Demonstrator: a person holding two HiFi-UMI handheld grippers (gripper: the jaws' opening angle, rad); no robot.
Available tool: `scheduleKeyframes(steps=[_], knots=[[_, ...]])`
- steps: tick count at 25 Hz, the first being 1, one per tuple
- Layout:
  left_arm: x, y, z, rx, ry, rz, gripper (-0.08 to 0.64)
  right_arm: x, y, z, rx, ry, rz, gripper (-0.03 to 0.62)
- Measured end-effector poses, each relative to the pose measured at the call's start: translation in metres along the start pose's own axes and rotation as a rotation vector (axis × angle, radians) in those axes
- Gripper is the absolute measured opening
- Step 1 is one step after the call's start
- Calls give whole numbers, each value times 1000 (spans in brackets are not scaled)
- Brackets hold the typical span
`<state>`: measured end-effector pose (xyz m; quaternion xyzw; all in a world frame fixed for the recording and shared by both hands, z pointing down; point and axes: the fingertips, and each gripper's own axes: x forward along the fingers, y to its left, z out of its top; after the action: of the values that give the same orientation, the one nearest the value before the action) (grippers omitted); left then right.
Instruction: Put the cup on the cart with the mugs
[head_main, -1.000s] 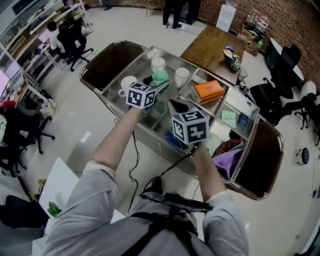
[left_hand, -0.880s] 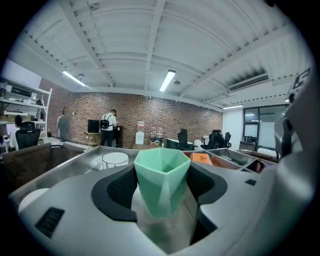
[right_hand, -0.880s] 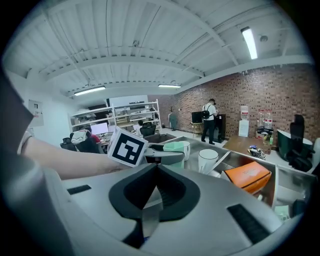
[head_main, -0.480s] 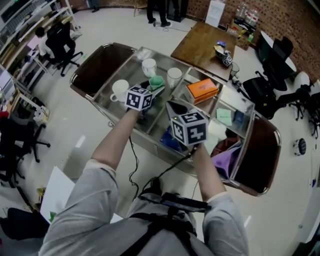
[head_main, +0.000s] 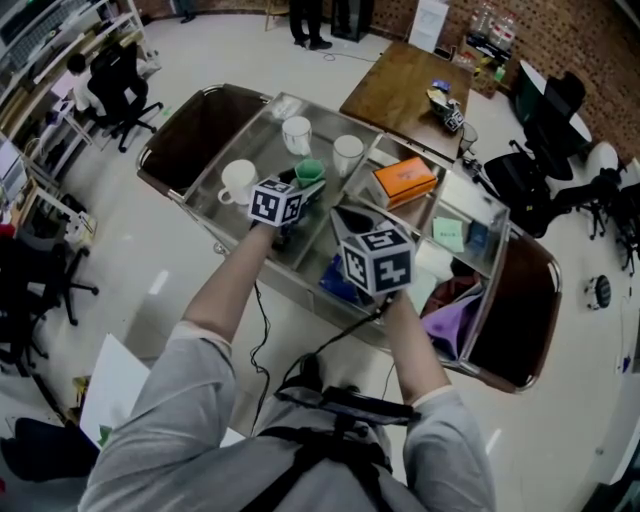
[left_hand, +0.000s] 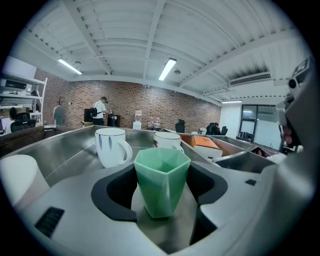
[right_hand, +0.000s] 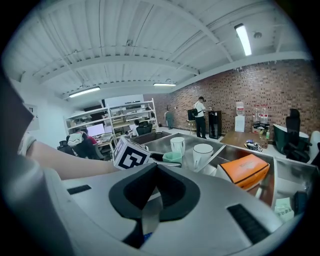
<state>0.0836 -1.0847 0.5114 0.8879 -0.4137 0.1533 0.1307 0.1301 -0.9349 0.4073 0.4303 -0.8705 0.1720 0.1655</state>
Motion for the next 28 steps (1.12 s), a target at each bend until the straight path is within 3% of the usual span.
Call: scheduleKeyframes(steps=[6, 9, 12, 21, 28], knots=[[-2, 1, -4, -8, 5, 8, 319, 0, 0, 1, 8, -3, 6, 9], [-3, 1, -6, 1, 14, 20, 426, -1, 3, 4, 6, -9, 16, 9], [-4, -2, -5, 4, 9, 11, 449, -1, 4, 4, 7, -11, 23, 9], [-17, -15, 17, 56, -14, 28, 460, -11, 3, 5, 3, -19, 32, 9], [-70, -42, 54, 130, -90, 90, 460, -32, 8, -2, -4, -32, 60, 9]])
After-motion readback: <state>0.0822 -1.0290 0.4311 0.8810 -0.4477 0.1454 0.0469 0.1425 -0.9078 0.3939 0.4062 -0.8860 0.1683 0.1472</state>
